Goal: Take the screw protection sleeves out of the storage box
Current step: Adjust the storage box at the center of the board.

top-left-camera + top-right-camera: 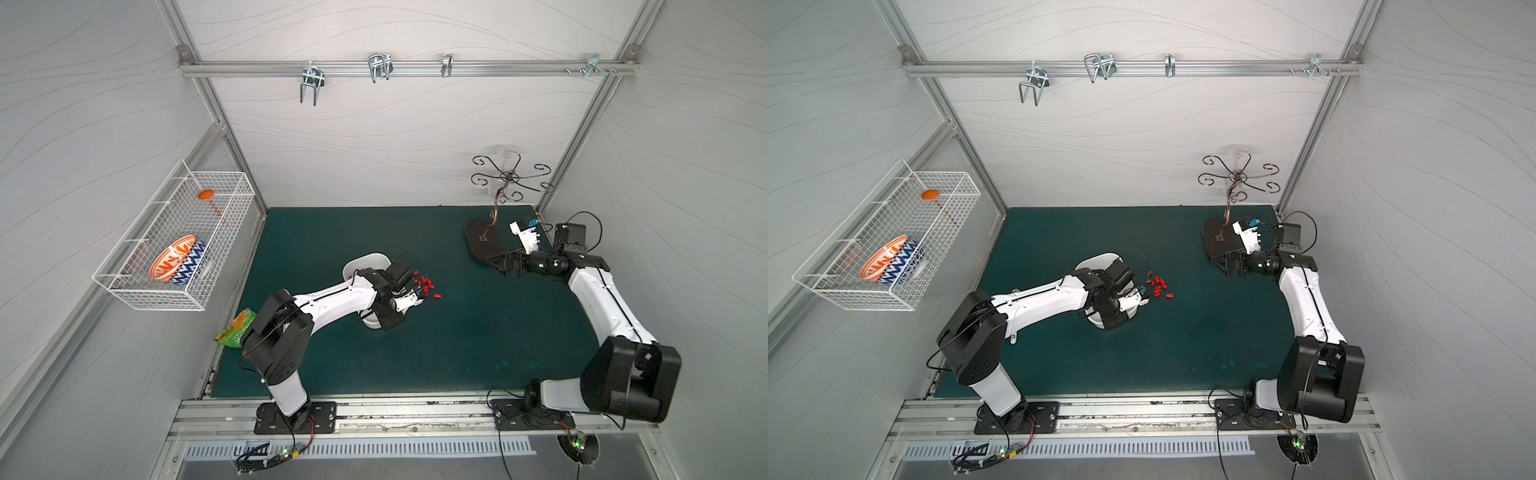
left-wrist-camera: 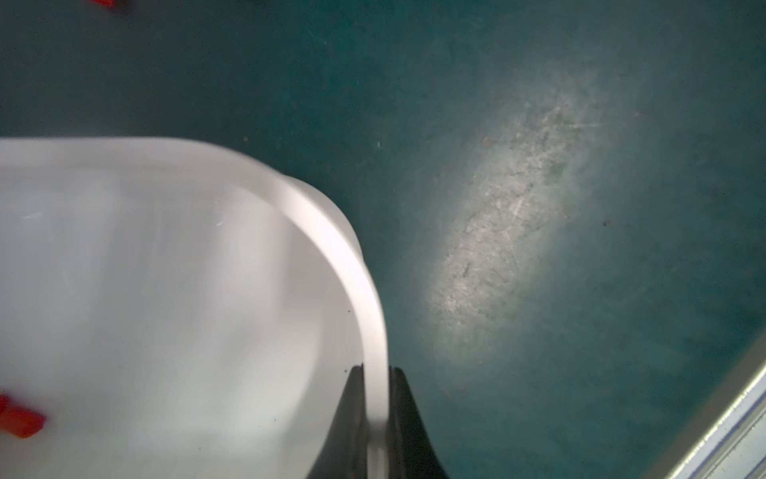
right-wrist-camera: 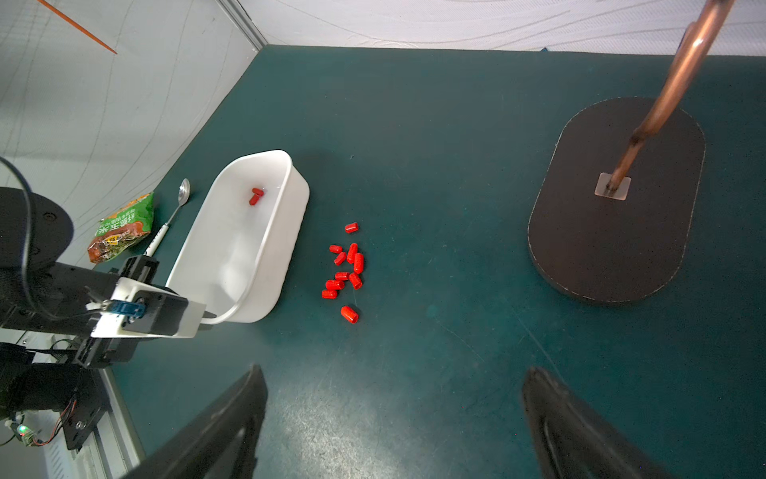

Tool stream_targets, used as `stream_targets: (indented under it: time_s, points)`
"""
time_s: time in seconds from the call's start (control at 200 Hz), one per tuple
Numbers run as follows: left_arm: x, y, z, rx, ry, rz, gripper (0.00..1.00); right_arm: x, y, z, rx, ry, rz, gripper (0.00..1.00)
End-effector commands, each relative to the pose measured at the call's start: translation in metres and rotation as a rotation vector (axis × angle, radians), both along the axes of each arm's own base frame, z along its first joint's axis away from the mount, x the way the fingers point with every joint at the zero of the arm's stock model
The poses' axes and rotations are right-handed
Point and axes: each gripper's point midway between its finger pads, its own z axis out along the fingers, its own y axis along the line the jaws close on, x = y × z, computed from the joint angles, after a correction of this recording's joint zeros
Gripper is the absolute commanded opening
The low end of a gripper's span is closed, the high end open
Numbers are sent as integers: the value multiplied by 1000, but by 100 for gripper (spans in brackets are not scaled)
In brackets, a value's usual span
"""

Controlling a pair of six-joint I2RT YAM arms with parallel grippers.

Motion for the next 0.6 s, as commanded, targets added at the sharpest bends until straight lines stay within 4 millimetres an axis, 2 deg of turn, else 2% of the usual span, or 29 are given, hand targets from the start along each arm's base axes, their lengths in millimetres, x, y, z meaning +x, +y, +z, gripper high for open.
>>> stream_targets:
  time_s: [0.0, 0.145, 0.28, 0.425, 0.595]
  points:
    - [-24, 6, 36, -34, 47, -74, 1, -4, 5, -5, 14, 17, 26, 99]
    - [-57, 17, 70, -75, 181, -149, 0, -4, 9, -4, 12, 13, 43, 99]
    - [-77, 25, 81, -86, 277, -226, 0, -5, 15, -6, 4, 11, 60, 99]
    - [-79, 35, 83, -61, 272, -319, 0, -7, 20, -7, 1, 15, 78, 99]
    - [-69, 35, 103, -150, 282, -319, 0, -7, 23, -9, -7, 18, 88, 99]
